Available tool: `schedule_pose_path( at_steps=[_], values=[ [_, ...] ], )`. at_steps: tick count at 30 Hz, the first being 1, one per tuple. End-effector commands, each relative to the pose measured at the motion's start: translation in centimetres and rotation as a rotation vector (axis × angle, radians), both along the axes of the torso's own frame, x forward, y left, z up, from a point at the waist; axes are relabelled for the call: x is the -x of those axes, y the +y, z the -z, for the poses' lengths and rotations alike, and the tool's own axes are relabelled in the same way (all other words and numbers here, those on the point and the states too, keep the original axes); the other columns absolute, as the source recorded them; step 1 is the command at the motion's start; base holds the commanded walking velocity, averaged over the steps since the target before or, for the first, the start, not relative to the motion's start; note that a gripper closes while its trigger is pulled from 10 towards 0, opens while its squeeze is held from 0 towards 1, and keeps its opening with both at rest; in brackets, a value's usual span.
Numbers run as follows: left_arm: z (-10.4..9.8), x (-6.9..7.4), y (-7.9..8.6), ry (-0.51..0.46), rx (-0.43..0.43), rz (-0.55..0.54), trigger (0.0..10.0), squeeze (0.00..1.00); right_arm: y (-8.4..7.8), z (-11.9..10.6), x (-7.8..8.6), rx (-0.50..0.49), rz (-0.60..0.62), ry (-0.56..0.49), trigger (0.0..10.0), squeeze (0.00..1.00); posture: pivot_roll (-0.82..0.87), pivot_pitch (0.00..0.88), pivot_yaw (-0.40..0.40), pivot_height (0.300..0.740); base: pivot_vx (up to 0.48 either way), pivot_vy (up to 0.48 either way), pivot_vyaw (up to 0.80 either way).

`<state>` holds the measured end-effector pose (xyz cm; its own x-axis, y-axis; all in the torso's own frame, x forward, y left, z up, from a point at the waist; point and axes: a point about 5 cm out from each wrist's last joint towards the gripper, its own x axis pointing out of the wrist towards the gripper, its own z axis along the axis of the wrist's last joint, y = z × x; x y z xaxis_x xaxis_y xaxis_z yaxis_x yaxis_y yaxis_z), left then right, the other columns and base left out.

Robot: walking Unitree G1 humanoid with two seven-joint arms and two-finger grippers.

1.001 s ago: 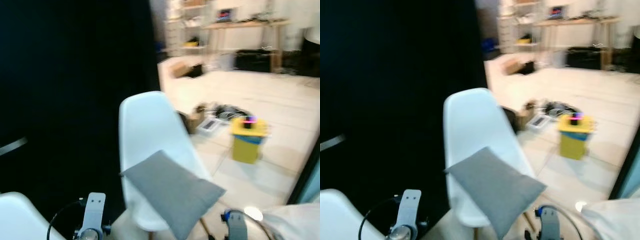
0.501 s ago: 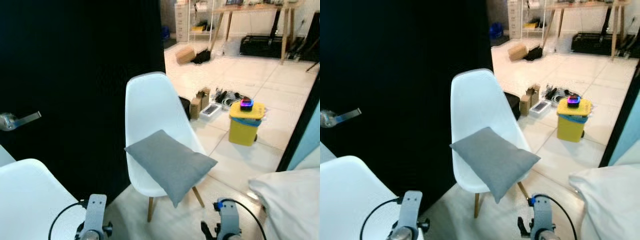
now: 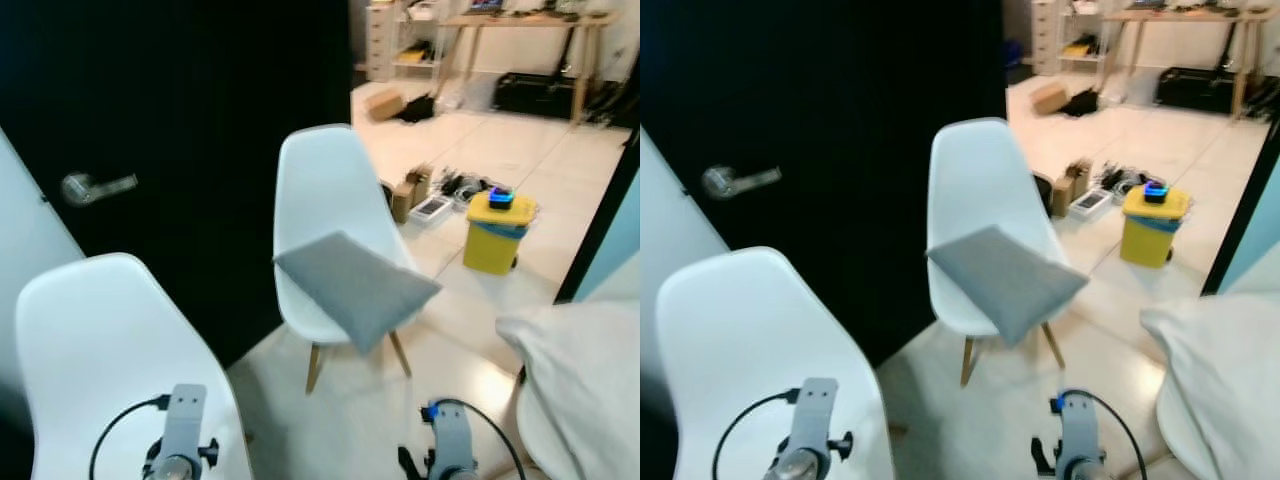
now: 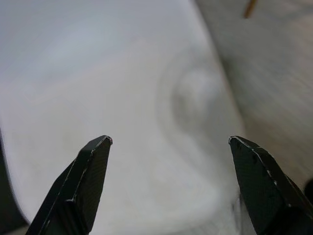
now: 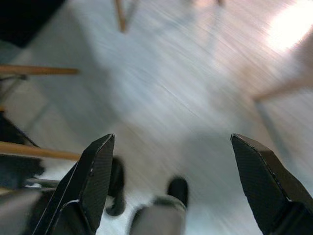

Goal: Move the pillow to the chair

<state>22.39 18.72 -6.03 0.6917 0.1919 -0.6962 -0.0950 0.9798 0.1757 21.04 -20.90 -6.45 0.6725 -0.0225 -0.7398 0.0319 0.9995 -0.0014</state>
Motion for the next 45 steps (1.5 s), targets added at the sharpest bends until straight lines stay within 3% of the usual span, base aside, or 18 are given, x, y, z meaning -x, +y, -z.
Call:
schedule_pose_path(
  at_steps=[1,11,17,21,26,34,45],
  values=[
    [-0.3,-0.4,0.4,-0.014,-0.005,-0.009,10.0,0.0,0.5,0.4,0.5,-0.005,-0.008,0.032,10.0,0.0,0.01,0.0,0.105,0.74,-0.394,0.0,-0.73],
    [-0.1,0.0,0.4,0.006,-0.007,-0.003,10.0,0.0,0.5,0.4,0.3,-0.001,-0.007,0.04,10.0,0.0,0.01,0.0,0.106,0.74,-0.393,0.0,-0.73],
    [0.6,1.1,0.6,0.053,-0.014,0.004,10.0,0.0,0.4,-0.2,-0.6,0.004,-0.007,0.011,10.0,0.0,0.0,0.0,0.105,0.74,-0.396,0.0,-0.72],
    [0.9,1.6,0.5,0.072,-0.017,0.012,10.0,0.0,0.0,-1.2,-2.1,0.008,0.003,-0.05,10.0,0.0,-0.01,0.0,0.106,0.74,-0.395,0.0,-0.72],
    [0.9,1.4,0.3,0.066,-0.013,0.021,10.0,0.0,-0.4,-1.9,-2.9,0.017,0.011,-0.078,10.0,0.0,-0.01,0.0,0.101,0.74,-0.379,0.0,-0.72],
    [0.6,0.9,0.1,0.051,-0.006,0.023,10.0,0.0,-0.6,-1.8,-2.8,0.04,0.008,-0.064,10.0,0.0,-0.01,0.0,0.095,0.74,-0.325,0.0,-0.72],
    [0.3,0.3,-0.5,0.016,0.026,0.043,10.0,0.0,-1.3,-2.1,-2.9,0.047,0.057,-0.069,10.0,0.0,-0.02,0.0,0.097,0.74,0.0,0.0,-0.71]
  ],
)
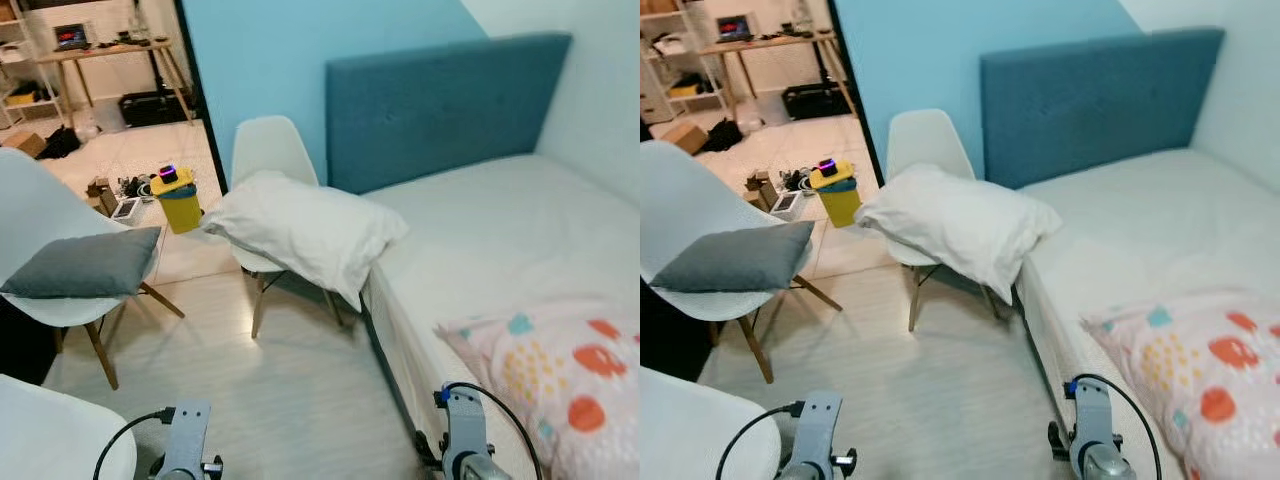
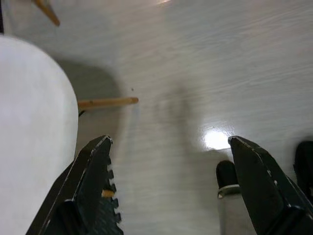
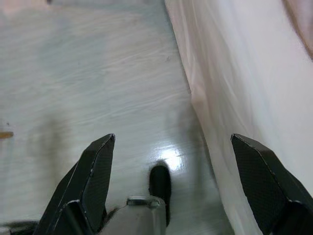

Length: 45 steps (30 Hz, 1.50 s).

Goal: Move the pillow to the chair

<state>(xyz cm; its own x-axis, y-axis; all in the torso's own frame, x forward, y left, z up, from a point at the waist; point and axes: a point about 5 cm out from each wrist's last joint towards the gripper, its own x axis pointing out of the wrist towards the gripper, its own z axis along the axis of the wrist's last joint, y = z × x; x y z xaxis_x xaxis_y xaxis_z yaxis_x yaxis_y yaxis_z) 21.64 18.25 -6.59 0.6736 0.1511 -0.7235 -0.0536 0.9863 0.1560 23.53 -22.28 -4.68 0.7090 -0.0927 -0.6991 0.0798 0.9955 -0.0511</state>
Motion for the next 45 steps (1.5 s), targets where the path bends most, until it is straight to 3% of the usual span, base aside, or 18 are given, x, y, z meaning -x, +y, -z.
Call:
schedule_pose_path(
  at_steps=[1,10,45],
  values=[
    [-0.3,-0.5,-0.1,-0.019,0.004,0.006,10.0,0.0,0.0,-0.3,-0.4,-0.006,0.01,-0.015,10.0,0.0,-0.02,0.0,0.097,0.74,0.0,0.0,-0.71],
    [-1.0,-1.6,-0.9,-0.075,0.007,0.026,10.0,0.0,-0.1,-0.6,-0.9,-0.025,0.046,-0.037,10.0,0.0,-0.02,0.0,0.096,0.74,0.0,0.0,-0.71],
    [-1.3,-1.9,-1.4,-0.098,-0.072,0.119,10.0,0.0,0.0,-0.1,-0.1,-0.065,0.095,-0.023,10.0,0.0,-0.02,0.0,0.101,0.74,0.0,0.0,-0.71]
  ],
)
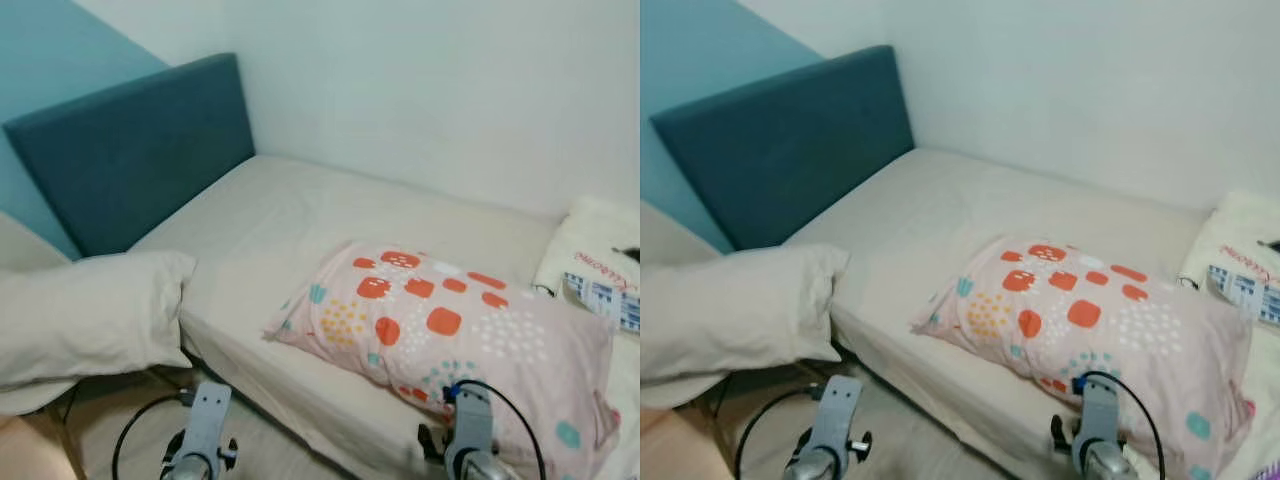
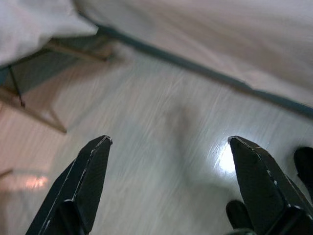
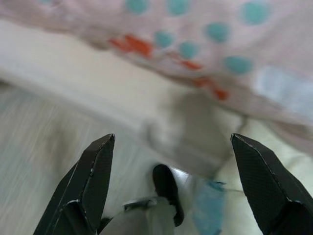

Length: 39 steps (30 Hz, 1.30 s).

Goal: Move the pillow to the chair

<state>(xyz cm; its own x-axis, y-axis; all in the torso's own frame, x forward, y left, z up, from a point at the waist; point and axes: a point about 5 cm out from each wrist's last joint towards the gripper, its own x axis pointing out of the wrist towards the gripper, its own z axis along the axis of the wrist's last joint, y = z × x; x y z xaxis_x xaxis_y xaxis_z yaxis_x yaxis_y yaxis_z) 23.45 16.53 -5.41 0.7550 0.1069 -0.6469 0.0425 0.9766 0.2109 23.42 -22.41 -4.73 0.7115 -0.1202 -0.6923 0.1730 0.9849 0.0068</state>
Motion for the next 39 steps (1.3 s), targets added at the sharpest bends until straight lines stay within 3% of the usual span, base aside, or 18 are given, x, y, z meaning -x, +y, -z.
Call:
schedule_pose_path(
  at_steps=[1,23,33,39],
  values=[
    [-0.1,-0.1,0.3,-0.002,-0.017,0.004,10.0,0.0,0.2,-0.1,-0.3,-0.009,0.001,-0.006,10.0,0.0,-0.02,0.0,0.101,0.74,0.0,0.0,-0.71],
    [-0.6,-0.8,-0.2,-0.034,-0.048,0.066,10.0,0.0,0.4,-0.5,-0.9,-0.019,-0.001,-0.033,10.0,0.0,-0.02,0.0,0.102,0.74,0.0,0.0,-0.71],
    [-0.6,-0.9,-0.3,-0.035,-0.045,0.062,10.0,0.0,1.7,-1.7,-2.5,-0.115,-0.025,-0.141,10.0,0.0,-0.02,0.0,0.101,0.74,0.0,0.0,-0.71],
    [-0.7,-1.0,-0.3,-0.042,-0.044,0.056,10.0,0.0,2.0,-2.3,-3.2,-0.165,-0.006,-0.208,10.0,0.0,-0.02,0.0,0.099,0.74,0.0,0.0,0.0]
  ],
)
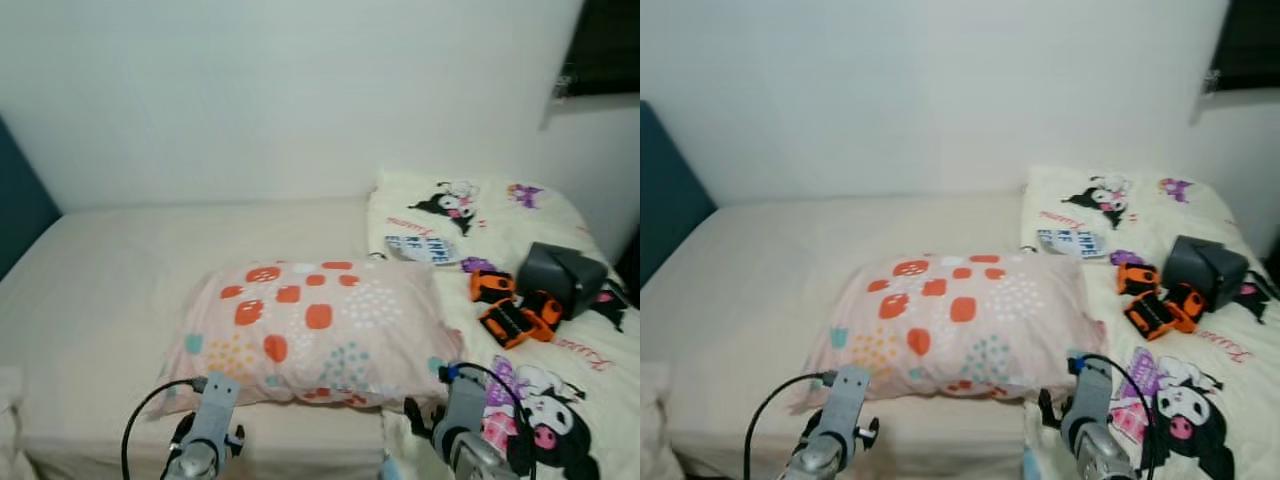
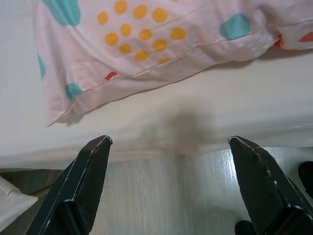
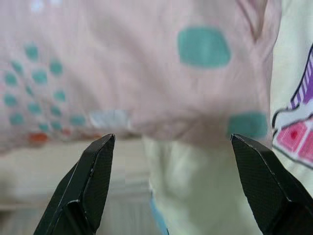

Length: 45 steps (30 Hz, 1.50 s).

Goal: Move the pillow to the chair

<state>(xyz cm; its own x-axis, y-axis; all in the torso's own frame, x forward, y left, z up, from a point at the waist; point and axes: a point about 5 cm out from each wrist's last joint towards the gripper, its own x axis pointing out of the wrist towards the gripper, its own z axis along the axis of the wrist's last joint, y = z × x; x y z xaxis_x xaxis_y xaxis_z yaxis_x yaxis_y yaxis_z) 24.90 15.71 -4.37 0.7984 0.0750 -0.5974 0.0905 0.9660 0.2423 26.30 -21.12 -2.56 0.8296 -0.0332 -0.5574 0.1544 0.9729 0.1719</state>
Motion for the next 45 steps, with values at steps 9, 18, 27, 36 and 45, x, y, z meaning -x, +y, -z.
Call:
schedule_pose_path(
  at_steps=[9,18,27,36,45],
  values=[
    [-0.3,-0.4,0.0,-0.028,-0.029,0.028,10.0,0.0,1.2,-0.8,-1.0,-0.1,-0.021,-0.07,10.0,0.0,-0.02,0.0,0.099,0.74,0.0,0.0,-0.48],
    [-0.8,-0.9,-0.4,-0.055,-0.036,0.051,10.0,0.0,1.2,-1.0,-1.3,-0.113,-0.023,-0.086,10.0,0.0,-0.02,0.0,0.101,0.74,0.0,0.0,-0.7],
    [-1.1,-1.2,-0.5,-0.071,-0.043,0.057,10.0,0.0,1.6,-1.5,-1.9,-0.117,-0.046,-0.104,10.0,0.0,-0.02,0.0,0.101,0.74,0.0,0.0,-0.7],
    [-1.1,-1.3,-0.2,-0.078,-0.077,0.047,10.0,0.0,2.0,-2.5,-2.8,-0.104,-0.076,-0.169,10.0,0.0,-0.02,0.0,0.095,0.74,0.0,0.0,-0.39],
    [-1.5,-1.6,-0.1,-0.111,-0.164,0.099,10.0,0.0,2.3,-3.0,-3.4,-0.114,-0.1,-0.17,10.0,0.0,-0.03,0.0,0.095,0.71,0.0,0.0,0.0]
  ],
)
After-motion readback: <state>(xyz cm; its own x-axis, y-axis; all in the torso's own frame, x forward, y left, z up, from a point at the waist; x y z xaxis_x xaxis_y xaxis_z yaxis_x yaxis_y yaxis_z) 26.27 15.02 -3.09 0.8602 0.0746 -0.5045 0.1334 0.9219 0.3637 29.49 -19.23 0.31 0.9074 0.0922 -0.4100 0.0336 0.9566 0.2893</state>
